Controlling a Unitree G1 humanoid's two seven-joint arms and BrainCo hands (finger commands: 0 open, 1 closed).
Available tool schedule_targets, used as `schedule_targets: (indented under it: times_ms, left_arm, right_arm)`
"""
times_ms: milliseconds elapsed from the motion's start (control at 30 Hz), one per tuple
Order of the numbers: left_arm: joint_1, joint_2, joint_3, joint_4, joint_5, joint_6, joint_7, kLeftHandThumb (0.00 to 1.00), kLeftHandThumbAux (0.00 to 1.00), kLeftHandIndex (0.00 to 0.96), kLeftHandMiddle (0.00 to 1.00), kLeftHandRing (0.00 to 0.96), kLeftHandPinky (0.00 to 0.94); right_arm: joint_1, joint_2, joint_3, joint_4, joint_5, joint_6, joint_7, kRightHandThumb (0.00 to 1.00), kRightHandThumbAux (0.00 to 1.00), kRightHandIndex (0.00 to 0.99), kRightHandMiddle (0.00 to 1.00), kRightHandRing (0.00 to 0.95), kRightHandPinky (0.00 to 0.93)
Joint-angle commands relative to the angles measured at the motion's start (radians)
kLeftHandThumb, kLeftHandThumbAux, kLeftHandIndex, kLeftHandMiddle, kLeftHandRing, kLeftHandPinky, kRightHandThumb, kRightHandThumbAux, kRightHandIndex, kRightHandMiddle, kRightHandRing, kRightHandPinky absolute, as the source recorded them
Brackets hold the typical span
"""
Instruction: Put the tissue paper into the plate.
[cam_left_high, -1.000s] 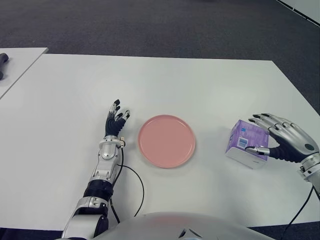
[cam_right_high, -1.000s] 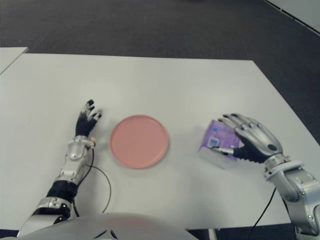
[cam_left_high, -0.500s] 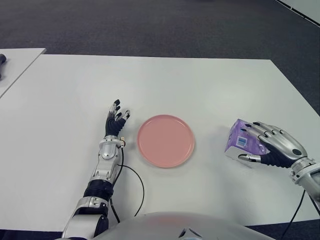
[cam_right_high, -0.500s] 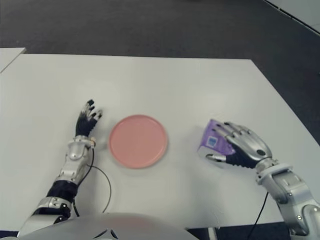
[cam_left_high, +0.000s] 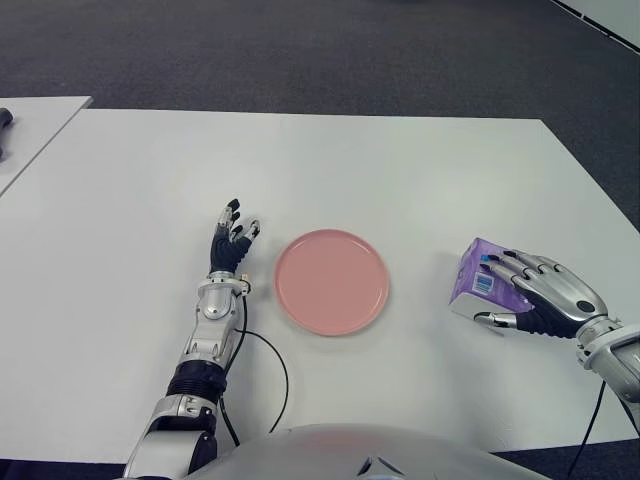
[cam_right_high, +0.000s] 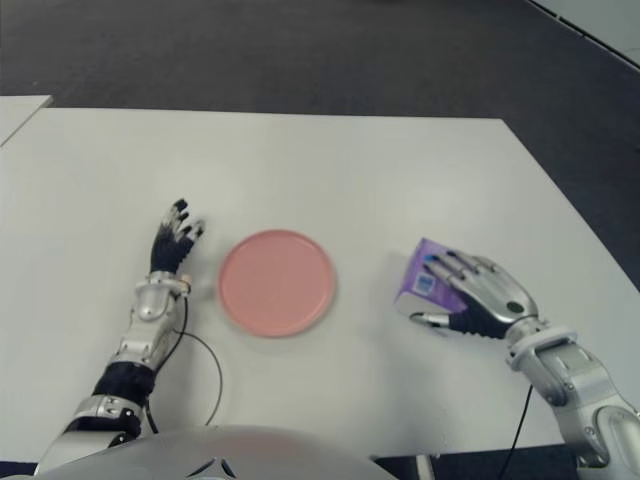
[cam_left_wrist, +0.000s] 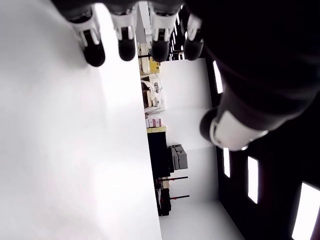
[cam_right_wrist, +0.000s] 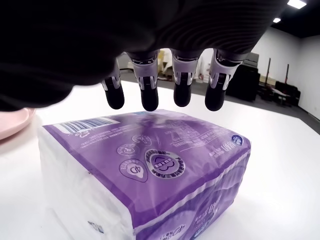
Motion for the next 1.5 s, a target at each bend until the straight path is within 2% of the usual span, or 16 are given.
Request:
schedule_targets:
  times_ms: [33,333,667,900,1300,1500]
  left_arm:
    - [0.021,-0.002,0.004,-0.005,0.002,0.011,0.002,0.000,0.669,0.000,0.000,0.000,0.000]
    - [0.025,-0.003,0.005,-0.009,0.001,0.014,0.003,0.000,0.663,0.000,0.000,0.000,0.000]
    - [0.027,-0.003,0.006,-0.009,-0.002,0.008,-0.001,0.004,0.666,0.000,0.000,0.000,0.000]
    - [0.026,-0.002,0.007,-0.010,0.000,0.015,0.002,0.002,0.667,0.000,0.000,0.000,0.000]
    - [0.024,0.002,0.008,-0.014,0.004,0.032,0.005,0.000,0.673,0.000,0.000,0.000,0.000]
    - [0.023,0.004,0.009,-0.012,0.005,0.032,0.004,0.000,0.667,0.000,0.000,0.000,0.000]
  right_arm:
    - [-0.020,-0.015,0.037,0.041,-0.022,0.016,-0.004,0.366,0.041,0.000,0.000,0.000,0.000]
    - [-0.055,-0.027,0.075,0.107,-0.065,0.052,-0.047,0.351,0.051,0.000,0.000,0.000,0.000]
    - [-0.062,-0.036,0.078,0.115,-0.044,0.101,-0.042,0.390,0.069,0.000,0.000,0.000,0.000]
    - [-0.069,-0.040,0.088,0.125,-0.039,0.120,-0.048,0.381,0.070,0.000,0.000,0.000,0.000]
    - [-0.080,-0.047,0.094,0.141,0.008,0.137,-0.027,0.289,0.137,0.000,0.000,0.000,0.000]
    - [-0.087,-0.047,0.096,0.145,0.028,0.145,-0.010,0.231,0.217,0.000,0.000,0.000,0.000]
